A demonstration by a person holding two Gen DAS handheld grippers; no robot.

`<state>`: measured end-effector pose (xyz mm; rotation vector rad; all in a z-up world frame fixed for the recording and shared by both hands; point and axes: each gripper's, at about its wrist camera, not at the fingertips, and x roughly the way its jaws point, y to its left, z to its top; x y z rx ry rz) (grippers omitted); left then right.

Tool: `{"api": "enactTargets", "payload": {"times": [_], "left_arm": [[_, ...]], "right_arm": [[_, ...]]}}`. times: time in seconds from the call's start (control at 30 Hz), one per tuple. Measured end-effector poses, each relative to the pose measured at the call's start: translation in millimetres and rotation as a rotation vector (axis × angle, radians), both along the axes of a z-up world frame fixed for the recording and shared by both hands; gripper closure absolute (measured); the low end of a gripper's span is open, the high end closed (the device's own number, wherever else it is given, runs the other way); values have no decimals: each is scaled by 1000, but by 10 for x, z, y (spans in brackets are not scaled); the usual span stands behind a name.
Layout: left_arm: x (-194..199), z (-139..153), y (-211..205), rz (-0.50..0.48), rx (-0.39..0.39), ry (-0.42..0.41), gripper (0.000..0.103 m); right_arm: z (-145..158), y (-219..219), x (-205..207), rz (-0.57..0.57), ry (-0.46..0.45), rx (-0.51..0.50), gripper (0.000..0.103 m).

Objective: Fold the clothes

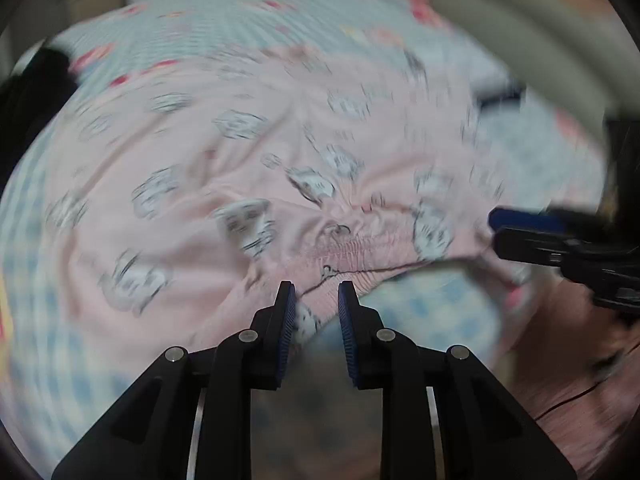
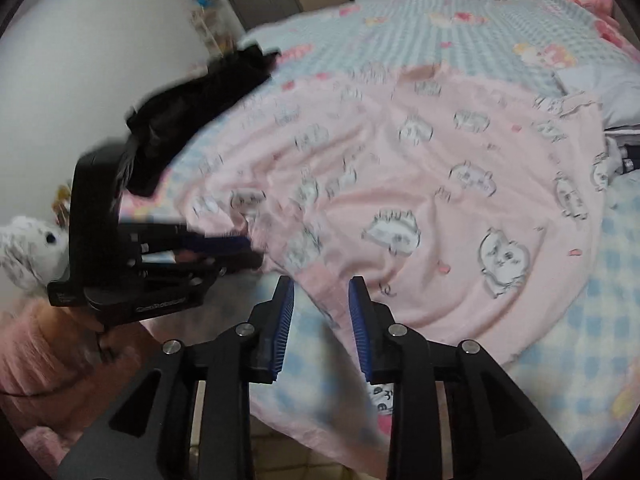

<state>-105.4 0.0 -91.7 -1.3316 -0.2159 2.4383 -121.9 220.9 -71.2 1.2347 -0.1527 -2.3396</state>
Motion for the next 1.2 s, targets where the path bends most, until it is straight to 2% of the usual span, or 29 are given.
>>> {"api": "enactTargets", "payload": {"times": [0.07, 0.13, 0.17, 0.2, 0.27, 0.33, 0.4, 0.47, 0.53, 0.57, 0.63, 0.73, 0.87, 0.9, 0.97, 1.0, 1.13, 1.2], "left_arm": [[128, 0, -300, 120, 74, -3, 78], [215, -58, -570, 217, 126, -31, 78], [226, -127, -677, 245, 134, -65, 78], [210, -190, -756, 270, 105, -98, 78], [199, -259, -874, 297, 103, -138, 79], [258, -221, -987, 327, 182, -125, 78], [336, -167, -1096, 346, 273, -85, 76], [374, -180, -1220, 368, 364, -78, 63], [379, -250, -1323, 388, 461, -90, 62], [382, -293, -1365, 397, 511, -98, 62], [381, -397, -1391, 404, 580, -130, 62], [337, -445, -1328, 380, 590, -155, 62], [250, -506, -1183, 362, 563, -179, 63], [235, -524, -1169, 371, 549, -190, 63], [222, -552, -1155, 423, 460, -225, 80], [237, -566, -1153, 450, 412, -244, 82], [289, -591, -1215, 478, 482, -249, 83], [313, -600, -1253, 463, 575, -238, 81]], "right_arm": [[39, 67, 8, -71, 37, 45, 74], [-21, 128, -33, -141, 29, 110, 74], [-98, 134, -68, -156, 5, 150, 73], [-212, 114, -112, -150, -33, 199, 71], [-319, 117, -142, -161, -60, 245, 72], [-382, 134, -152, -181, -68, 274, 74], [-327, 206, -112, -223, -40, 269, 73], [-220, 291, -39, -269, 5, 242, 71], [-94, 354, 88, -298, 52, 183, 66], [-59, 380, 158, -312, 61, 151, 60], [-105, 391, 233, -332, 34, 130, 56], [-238, 399, 295, -356, -35, 114, 56], [-411, 497, 270, -352, -136, 17, 54], [-420, 508, 265, -342, -150, -21, 58], [-430, 521, 264, -339, -164, -70, 62], [-431, 535, 277, -354, -164, -74, 65], [-461, 700, 321, -468, -172, -57, 66], [-482, 726, 294, -481, -178, -44, 65]]}}
